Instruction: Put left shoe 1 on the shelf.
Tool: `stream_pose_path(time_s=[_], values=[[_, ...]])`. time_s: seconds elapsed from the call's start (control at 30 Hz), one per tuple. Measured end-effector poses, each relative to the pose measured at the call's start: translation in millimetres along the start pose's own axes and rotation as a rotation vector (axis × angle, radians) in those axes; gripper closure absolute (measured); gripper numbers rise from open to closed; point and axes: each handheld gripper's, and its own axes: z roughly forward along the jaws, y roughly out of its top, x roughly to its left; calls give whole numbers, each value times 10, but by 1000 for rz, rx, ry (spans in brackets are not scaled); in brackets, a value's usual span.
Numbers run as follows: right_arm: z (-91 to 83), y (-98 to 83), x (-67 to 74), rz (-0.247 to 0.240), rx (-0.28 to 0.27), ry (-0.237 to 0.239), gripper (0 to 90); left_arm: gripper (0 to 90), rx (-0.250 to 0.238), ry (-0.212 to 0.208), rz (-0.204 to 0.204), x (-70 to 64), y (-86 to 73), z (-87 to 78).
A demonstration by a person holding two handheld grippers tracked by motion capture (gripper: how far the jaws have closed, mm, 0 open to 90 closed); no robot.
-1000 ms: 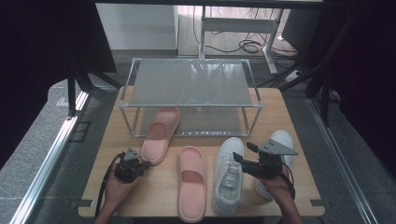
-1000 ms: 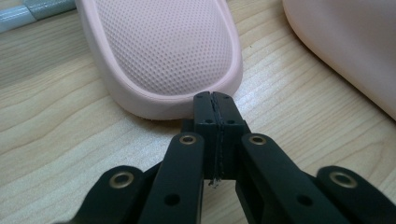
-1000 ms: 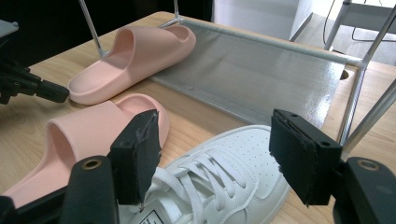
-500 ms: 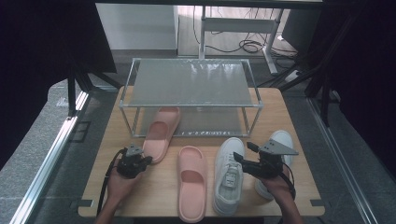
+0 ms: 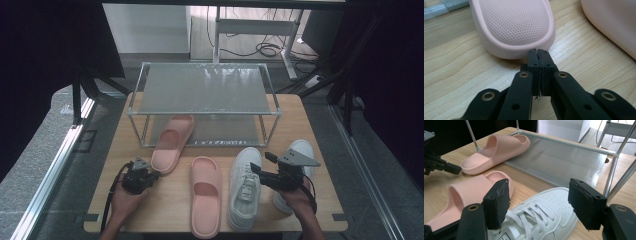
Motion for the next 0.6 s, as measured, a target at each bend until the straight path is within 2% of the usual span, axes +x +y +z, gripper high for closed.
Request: stream_pose_path(time_s=[0.33,0.6], values=[[26,-5,22,-6,8,5,340,885,-21,5,-2,9,99,42],[38,-7,32,-8,10,8,340,885,-27,9,-28,65,121,90]])
